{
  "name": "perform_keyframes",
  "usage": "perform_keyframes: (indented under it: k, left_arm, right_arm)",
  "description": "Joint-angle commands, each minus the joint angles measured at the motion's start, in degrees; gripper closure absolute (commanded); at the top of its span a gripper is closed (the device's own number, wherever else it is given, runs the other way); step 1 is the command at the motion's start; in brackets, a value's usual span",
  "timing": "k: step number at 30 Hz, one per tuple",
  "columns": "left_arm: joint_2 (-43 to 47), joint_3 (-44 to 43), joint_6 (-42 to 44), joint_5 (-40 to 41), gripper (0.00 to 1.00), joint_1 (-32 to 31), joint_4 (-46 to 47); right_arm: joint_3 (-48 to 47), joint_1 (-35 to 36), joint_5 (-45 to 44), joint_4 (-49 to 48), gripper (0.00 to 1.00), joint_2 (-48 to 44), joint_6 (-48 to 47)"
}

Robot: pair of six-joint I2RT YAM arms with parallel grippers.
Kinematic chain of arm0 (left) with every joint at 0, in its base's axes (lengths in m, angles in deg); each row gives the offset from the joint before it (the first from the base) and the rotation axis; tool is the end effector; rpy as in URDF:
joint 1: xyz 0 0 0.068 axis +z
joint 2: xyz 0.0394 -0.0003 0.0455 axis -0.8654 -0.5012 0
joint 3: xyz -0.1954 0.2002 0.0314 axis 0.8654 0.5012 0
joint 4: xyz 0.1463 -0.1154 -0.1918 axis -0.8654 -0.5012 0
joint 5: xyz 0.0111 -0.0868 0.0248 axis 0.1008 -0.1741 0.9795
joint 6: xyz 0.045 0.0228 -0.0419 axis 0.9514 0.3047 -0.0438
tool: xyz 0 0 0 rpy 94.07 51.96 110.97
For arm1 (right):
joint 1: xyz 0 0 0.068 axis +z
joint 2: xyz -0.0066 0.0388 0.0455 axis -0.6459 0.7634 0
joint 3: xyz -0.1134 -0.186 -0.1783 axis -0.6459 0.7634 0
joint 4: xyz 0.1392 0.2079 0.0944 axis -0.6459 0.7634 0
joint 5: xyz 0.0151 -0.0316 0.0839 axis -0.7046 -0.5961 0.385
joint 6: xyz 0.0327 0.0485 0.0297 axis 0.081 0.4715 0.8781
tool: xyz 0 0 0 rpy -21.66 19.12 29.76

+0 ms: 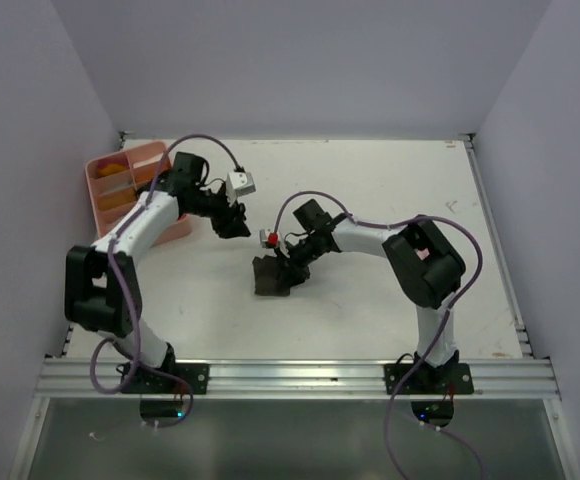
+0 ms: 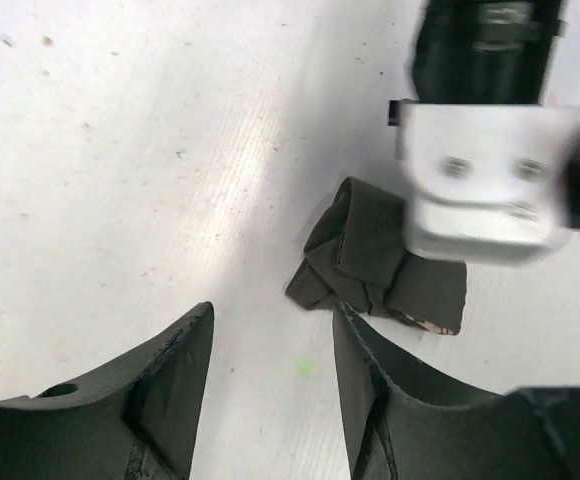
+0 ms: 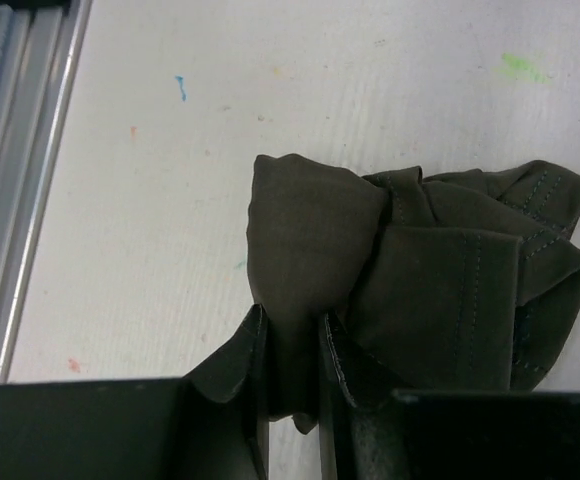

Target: Roll the underwear

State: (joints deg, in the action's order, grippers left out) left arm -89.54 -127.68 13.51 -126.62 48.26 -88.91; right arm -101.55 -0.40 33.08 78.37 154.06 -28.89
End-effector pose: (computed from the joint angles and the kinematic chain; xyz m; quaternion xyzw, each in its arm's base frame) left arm 0.3387 -0.1097 0.2455 0.4751 0.7509 -0.3383 0.3098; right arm 0.2789 0.2849 0.1355 -0.6356 0.6146 0.4200 0.2046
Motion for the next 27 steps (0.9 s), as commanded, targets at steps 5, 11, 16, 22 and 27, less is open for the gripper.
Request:
perform_keyframes:
  k: [5, 11, 16, 22, 27]
  left_arm:
    - [18.78, 16.47, 12.84, 9.28, 0.44, -1.08, 7.34]
    - [25.82, 27.02, 21.38, 14.46, 0.43, -7.83, 8.13]
    - [31.09, 36.34, 21.12, 21.06, 0.42, -17.67, 15.93]
    - [32.95, 40.67, 21.3, 25.37, 0.4, -26.2, 23.93]
    - [29.43, 41.11, 20.85, 27.83, 0.4, -29.29, 29.57]
  right_arm:
    - [-7.42, -2.92, 4.63, 16.03, 1.0, 10.64, 1.67]
    - [-12.43, -3.36, 5.51, 20.52, 1.0, 15.74, 2.64]
    - [-16.56, -3.97, 6.04, 24.03, 1.0, 19.17, 4.13]
    - [-18.68, -4.68, 7.44, 26.41, 1.0, 21.55, 3.87]
    - [-18.94, -4.68, 7.62, 27.29, 1.0, 21.9, 2.99]
